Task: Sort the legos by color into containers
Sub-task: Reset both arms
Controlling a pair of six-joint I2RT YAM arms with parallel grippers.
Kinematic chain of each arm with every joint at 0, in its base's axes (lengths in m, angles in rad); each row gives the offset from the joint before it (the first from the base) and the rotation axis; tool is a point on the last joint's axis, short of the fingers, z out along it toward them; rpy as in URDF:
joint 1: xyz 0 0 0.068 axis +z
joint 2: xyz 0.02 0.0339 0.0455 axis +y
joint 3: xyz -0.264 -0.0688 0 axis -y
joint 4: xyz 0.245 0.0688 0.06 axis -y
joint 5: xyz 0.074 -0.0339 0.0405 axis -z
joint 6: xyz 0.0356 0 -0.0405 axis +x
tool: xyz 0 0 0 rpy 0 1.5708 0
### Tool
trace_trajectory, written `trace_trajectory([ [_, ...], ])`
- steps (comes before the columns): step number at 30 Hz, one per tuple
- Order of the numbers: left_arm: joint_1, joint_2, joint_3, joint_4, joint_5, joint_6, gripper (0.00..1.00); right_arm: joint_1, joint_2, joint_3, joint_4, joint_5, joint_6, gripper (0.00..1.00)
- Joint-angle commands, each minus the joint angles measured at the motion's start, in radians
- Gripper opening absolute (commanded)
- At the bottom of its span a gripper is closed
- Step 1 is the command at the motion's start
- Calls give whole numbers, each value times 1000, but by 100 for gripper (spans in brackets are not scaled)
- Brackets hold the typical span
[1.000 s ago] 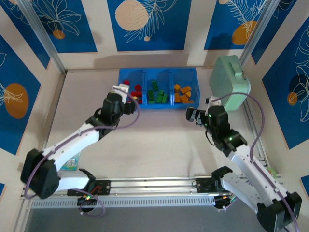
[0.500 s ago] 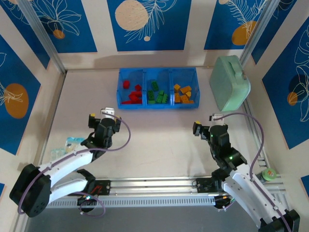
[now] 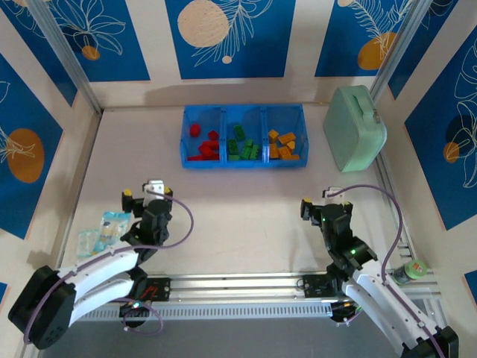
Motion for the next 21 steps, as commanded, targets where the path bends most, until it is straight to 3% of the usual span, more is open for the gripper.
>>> trace_trajectory([
  [1, 2, -13, -4, 81, -19, 12, 100, -24, 15, 5, 45, 3, 5, 99],
  [5, -5, -22, -16, 112, -62, 24, 100, -50, 46, 14, 46, 3, 23, 99],
  [11, -9, -223, 3, -237, -137, -97, 100, -73, 60, 1, 103, 8, 19, 99],
  [17, -7, -352, -33, -264, -137, -93, 100, -122, 126, -24, 256, -8, 8, 99],
  [21, -7, -354, -75, -118, -156, -27, 100, -159, 195, -22, 335, -29, 9, 99],
])
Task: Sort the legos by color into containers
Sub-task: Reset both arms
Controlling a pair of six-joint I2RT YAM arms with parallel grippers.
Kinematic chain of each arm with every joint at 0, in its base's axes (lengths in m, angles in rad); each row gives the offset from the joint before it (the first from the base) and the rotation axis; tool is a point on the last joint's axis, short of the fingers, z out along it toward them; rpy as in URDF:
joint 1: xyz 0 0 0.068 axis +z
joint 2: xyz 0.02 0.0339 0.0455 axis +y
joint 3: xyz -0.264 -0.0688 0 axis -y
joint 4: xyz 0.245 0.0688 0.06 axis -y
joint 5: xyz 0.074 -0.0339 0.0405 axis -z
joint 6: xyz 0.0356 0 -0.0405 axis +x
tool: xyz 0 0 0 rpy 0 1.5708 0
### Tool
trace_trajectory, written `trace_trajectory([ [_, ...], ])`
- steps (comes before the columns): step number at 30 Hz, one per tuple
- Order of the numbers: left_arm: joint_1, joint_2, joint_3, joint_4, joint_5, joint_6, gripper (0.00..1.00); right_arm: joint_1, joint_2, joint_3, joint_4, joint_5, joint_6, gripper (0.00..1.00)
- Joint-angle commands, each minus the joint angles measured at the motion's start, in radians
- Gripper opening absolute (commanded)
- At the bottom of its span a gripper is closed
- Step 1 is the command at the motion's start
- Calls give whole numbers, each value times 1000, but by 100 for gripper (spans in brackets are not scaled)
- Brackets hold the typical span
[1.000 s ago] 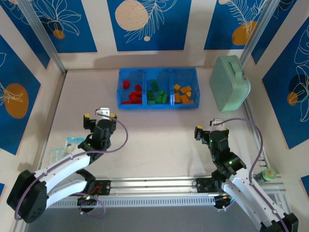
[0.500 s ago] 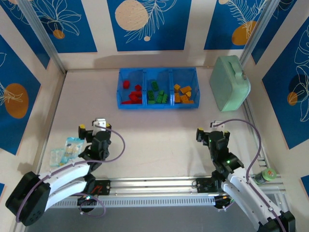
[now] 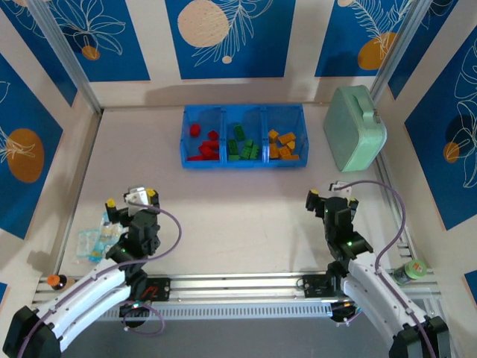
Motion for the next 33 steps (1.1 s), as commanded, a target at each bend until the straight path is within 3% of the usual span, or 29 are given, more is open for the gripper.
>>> trace_trajectory([
  [1, -3, -5, -52, 122, -36, 50, 100, -29, 45, -9, 131, -20, 0, 99],
  [9, 50, 81, -106, 371, 18, 84, 100, -89, 165, -37, 356, -35, -25, 99],
  [23, 283, 386, -103, 683, 213, 21, 100, -161, 400, -34, 660, -80, -41, 99],
  [33, 313, 683, -112, 1078, 287, 99, 100, -164, 655, 15, 925, -155, -98, 99],
])
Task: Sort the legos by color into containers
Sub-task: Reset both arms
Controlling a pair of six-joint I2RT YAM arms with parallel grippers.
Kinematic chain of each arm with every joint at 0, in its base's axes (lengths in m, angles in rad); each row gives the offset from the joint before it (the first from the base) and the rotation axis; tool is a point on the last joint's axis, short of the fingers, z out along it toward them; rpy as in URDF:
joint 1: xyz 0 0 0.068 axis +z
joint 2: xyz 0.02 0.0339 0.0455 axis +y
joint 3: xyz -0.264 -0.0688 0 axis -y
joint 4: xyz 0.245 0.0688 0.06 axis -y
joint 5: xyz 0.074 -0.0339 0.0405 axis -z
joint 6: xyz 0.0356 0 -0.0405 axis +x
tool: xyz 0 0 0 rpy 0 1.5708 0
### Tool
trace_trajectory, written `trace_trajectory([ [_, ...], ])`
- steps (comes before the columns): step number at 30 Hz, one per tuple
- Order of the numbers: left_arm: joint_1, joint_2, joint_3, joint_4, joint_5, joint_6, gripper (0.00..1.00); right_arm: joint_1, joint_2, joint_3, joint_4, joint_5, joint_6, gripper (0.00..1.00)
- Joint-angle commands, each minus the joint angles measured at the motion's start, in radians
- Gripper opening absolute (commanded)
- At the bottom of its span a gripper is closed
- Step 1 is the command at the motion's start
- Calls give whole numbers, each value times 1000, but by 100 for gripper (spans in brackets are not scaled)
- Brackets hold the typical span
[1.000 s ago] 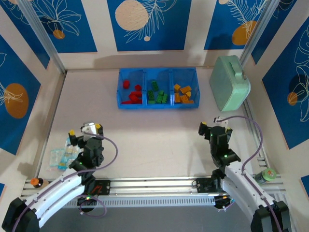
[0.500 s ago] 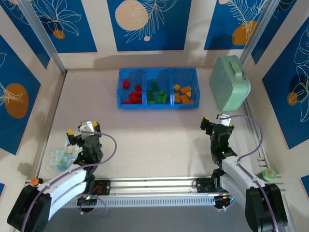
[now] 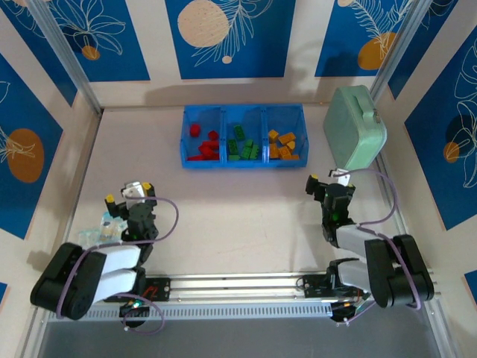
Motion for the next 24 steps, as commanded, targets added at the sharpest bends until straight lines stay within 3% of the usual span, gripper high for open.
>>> trace_trajectory([
  [1, 17, 92, -9, 254, 49, 40, 100, 1, 28, 21, 168, -15, -38, 99],
  [6, 28, 162, 13, 303, 121, 48, 99, -105, 241, -82, 585, -85, 29, 99],
  [10, 52, 177, 20, 303, 158, 27, 99, -73, 174, -25, 399, -132, -27, 99],
  [13, 78, 218, 23, 304, 235, -45, 99, -18, 210, 4, 401, -151, -117, 99],
  [16, 101, 308, 96, 297, 261, -30, 98, 65, 315, -2, 558, -157, -237, 99],
  [18, 86, 316, 96, 303, 277, -5, 98, 67, 339, -35, 634, -170, -242, 99],
  [24, 68, 356, 109, 303, 502, 99, 100, 72, 335, -32, 622, -178, -251, 99],
])
